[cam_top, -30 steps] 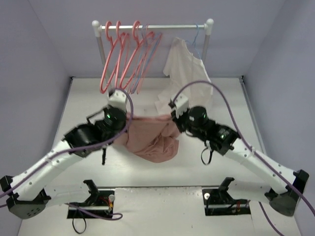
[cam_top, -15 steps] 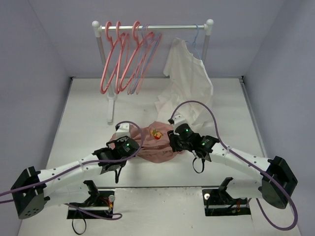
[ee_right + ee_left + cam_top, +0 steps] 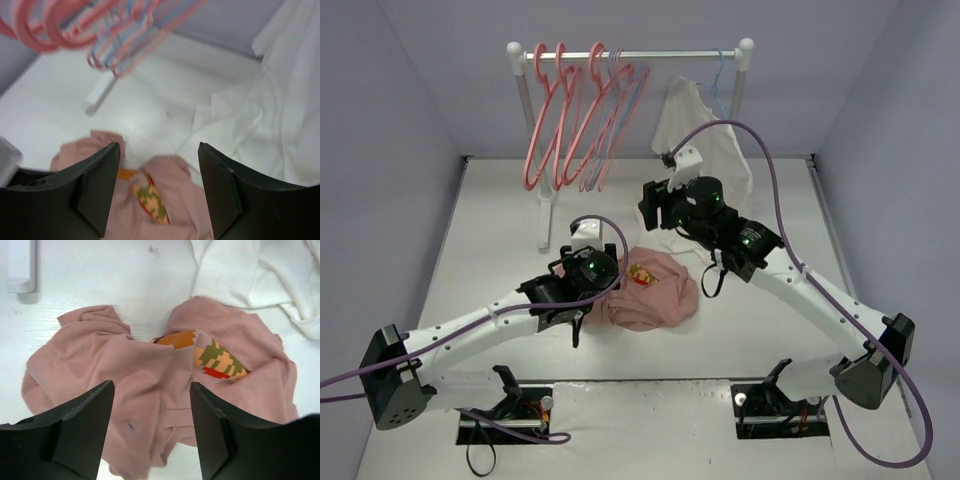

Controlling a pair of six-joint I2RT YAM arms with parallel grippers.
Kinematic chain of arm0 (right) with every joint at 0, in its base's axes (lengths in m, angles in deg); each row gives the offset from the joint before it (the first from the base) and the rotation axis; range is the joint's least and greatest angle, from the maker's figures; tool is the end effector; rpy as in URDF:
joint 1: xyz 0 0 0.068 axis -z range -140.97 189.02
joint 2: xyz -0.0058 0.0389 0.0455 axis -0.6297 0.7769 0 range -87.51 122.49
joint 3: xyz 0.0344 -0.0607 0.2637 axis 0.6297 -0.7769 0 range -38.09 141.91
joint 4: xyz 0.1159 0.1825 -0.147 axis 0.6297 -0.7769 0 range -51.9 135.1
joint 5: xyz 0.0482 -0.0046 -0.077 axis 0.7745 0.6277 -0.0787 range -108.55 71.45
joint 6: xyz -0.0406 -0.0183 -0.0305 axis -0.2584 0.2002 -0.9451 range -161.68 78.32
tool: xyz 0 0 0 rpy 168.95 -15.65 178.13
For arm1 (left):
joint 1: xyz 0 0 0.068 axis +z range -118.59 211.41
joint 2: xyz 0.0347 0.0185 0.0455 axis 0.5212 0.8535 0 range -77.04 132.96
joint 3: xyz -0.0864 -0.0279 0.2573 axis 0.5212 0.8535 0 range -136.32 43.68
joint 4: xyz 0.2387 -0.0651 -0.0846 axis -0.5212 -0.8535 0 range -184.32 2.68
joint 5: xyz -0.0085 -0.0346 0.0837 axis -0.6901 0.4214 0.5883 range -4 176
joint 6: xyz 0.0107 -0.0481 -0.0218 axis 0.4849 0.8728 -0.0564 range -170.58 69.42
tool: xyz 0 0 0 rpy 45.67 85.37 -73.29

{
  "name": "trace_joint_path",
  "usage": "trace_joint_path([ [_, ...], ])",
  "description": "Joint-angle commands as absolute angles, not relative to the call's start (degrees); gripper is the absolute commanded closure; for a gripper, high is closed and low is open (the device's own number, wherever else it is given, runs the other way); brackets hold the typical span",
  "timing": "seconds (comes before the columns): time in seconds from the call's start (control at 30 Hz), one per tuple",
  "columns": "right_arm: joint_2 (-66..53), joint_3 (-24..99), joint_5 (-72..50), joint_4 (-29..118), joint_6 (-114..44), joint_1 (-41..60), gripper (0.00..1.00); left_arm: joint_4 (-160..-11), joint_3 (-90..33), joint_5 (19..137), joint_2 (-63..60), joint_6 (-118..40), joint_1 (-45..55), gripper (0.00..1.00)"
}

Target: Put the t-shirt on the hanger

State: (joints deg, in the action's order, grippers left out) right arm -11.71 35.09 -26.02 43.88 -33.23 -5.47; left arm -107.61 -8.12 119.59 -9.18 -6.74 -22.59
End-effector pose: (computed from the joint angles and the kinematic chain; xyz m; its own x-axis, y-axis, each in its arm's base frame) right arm 0.2257 0.2152 0.4108 -0.1358 0.0709 -0.9882 -0.5889 0.7963 0.1381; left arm 0.1664 -0.1956 0.2866 -0.5366 -0.2430 -0.8081 0.0559 0.9453 -0.3214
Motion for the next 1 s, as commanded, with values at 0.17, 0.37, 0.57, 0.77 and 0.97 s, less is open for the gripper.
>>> trace_joint_path([
  [0.17, 6.55, 61.62, -26.91, 48.47, -33.82, -3.67, 0.56, -122.19, -11.13, 123.16, -20.43, -4.32, -20.78, 0.33],
  [0.37, 17.15, 70.68, -31.58, 50.44, -31.98, -3.33, 0.61, -127.72, -12.6, 119.88, -24.49, -3.91, -18.06, 0.32],
  [0.57, 24.36, 76.33, -33.62, 52.44, -29.08, -2.96, 0.62, -130.79, -12.96, 118.12, -25.36, -3.65, -17.78, 0.32],
  [0.77, 26.11, 76.53, -35.74, 53.1, -28.68, -2.9, 0.66, -131.18, -12.29, 117.66, -26.34, -3.82, -17.63, 0.32],
  [0.97, 22.6, 71.67, -37.47, 53.71, -29.96, -2.83, 0.8, -131.01, -11.61, 117.73, -26.24, -3.73, -17.55, 0.32],
])
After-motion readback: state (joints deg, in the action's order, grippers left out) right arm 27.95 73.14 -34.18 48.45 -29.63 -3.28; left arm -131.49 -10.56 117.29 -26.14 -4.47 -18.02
